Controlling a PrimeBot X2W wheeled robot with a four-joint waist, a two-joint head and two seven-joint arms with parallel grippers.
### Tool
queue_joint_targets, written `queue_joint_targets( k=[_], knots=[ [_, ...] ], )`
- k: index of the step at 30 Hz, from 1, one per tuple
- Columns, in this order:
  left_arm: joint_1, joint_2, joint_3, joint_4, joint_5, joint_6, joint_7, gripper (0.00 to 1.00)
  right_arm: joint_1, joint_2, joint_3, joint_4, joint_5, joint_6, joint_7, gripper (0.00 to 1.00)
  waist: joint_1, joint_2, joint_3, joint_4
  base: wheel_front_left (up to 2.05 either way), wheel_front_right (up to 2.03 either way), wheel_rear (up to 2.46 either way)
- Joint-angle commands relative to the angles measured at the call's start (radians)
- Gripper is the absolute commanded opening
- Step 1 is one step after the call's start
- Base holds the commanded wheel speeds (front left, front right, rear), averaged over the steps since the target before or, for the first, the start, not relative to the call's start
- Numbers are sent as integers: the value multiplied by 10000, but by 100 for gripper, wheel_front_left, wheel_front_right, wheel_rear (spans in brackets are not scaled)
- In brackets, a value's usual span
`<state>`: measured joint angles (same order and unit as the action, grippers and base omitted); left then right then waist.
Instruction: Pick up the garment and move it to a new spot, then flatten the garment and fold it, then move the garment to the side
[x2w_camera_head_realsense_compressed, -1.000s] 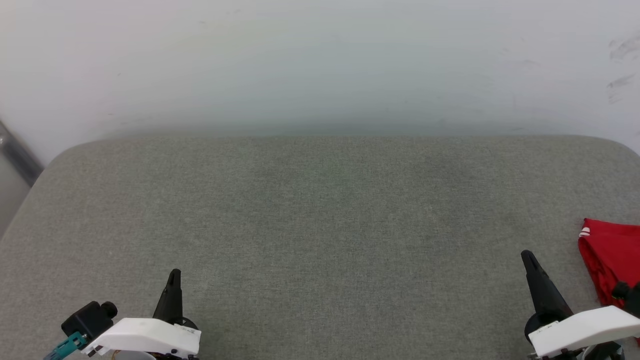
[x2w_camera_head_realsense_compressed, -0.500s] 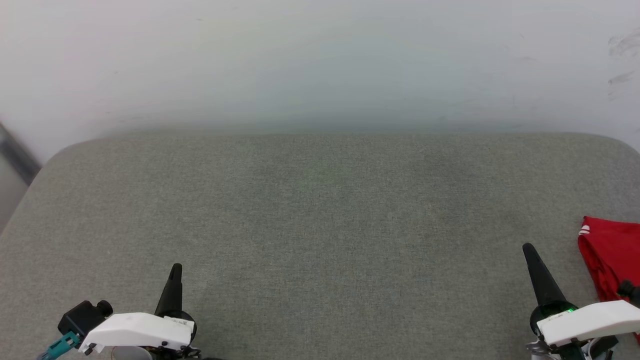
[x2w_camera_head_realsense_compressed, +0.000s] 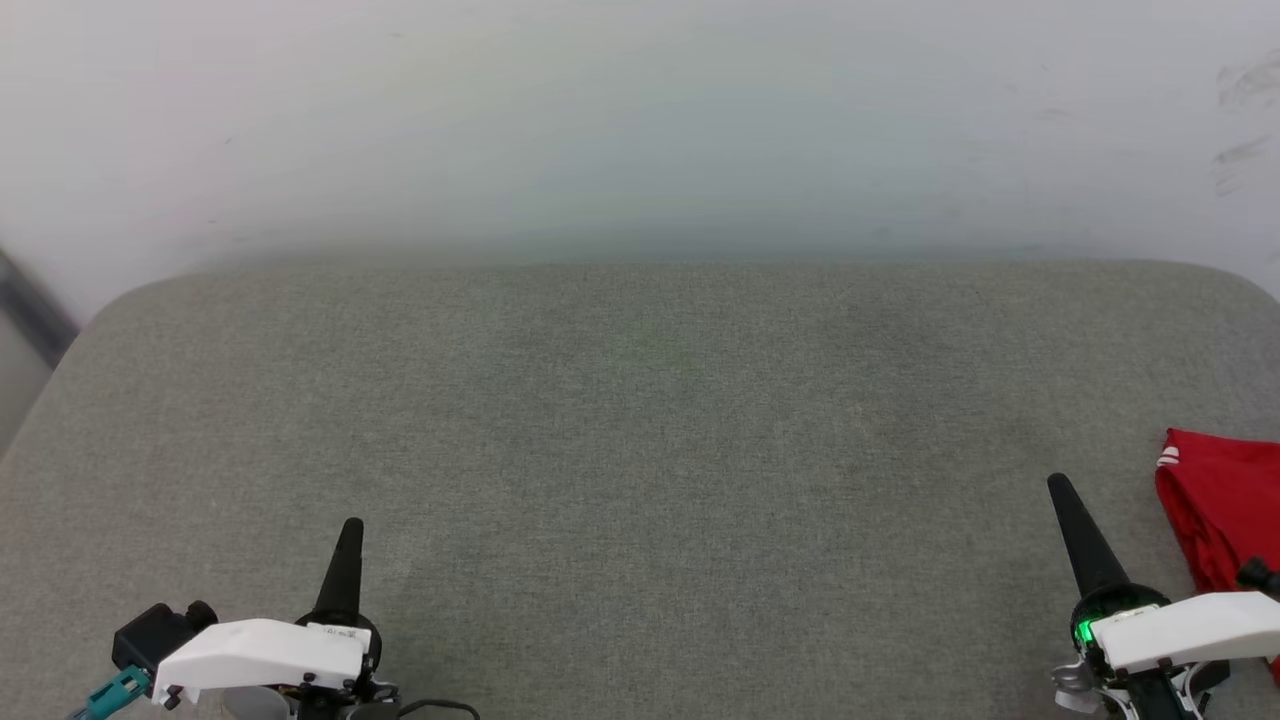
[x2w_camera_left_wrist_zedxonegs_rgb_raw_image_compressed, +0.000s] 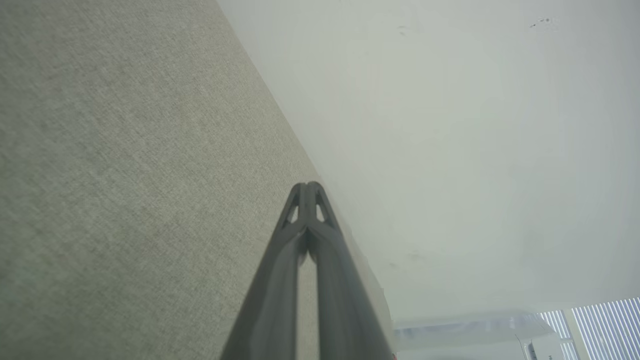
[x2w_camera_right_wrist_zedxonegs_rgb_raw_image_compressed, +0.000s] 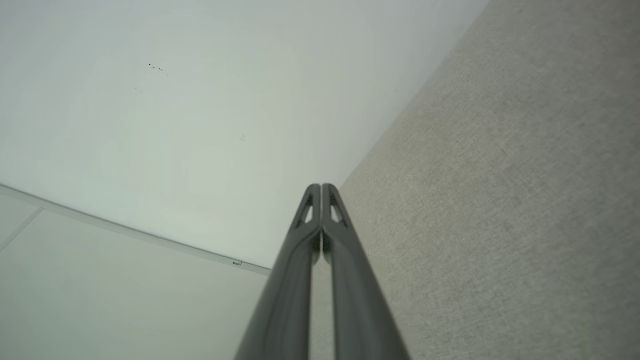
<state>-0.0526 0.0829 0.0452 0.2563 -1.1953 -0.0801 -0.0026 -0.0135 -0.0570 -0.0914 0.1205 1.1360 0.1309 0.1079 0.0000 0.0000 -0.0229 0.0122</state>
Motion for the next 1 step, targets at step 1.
queue_joint_targets(
  k=[1],
  knots=[
    [-290,-15,90,-109,-276,-111,73,0,-246,18,-41,21,320,-2,19,0,0,0,9,-4,0,0,0]
  ],
)
